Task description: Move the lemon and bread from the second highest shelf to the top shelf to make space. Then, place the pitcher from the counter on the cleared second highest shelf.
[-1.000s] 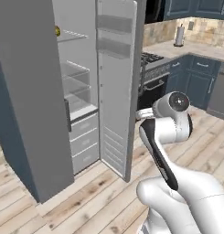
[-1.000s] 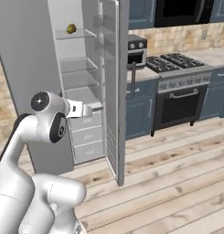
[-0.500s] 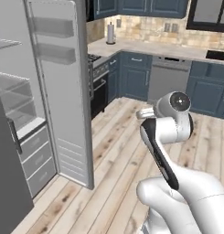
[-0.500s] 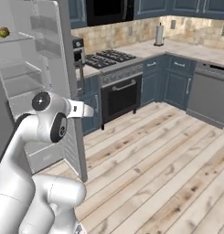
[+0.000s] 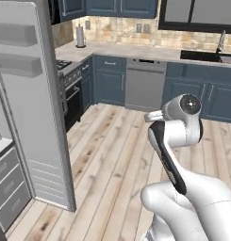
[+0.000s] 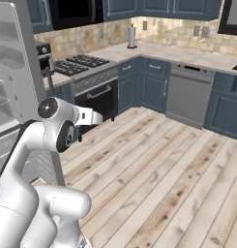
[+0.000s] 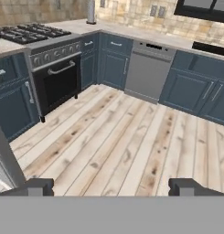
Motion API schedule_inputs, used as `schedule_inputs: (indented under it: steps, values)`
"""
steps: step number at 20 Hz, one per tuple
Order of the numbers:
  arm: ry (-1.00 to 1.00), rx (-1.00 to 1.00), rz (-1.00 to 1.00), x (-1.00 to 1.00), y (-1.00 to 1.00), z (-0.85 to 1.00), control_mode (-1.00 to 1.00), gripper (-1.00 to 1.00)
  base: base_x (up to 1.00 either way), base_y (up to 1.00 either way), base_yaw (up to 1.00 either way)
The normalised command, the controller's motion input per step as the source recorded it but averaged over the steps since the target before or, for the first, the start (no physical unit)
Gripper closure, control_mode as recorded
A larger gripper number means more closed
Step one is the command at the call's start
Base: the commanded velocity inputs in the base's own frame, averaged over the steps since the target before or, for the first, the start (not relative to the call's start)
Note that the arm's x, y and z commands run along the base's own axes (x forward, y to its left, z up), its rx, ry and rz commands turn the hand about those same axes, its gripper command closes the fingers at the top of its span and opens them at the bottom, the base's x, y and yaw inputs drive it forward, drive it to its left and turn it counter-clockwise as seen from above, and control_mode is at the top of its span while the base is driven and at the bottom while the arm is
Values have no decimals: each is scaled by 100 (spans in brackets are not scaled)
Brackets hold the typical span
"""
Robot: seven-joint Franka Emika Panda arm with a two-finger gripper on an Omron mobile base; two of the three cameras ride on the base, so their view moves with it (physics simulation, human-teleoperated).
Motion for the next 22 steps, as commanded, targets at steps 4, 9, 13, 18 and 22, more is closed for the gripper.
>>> schedule_inputs:
  steps: [4, 9, 13, 18, 22]
  values:
    - [0, 0, 0, 0, 0, 0, 100, -100, 80, -20, -6]
    - [0, 0, 0, 0, 0, 0, 100, -100, 90, -27, 6]
    - [0, 0, 0, 0, 0, 0, 100, -100, 74, -20, 24]
    - [0, 0, 0, 0, 0, 0, 100, -100, 60, -11, 42]
    - [0, 0, 0, 0, 0, 0, 100, -100, 57, -18, 51]
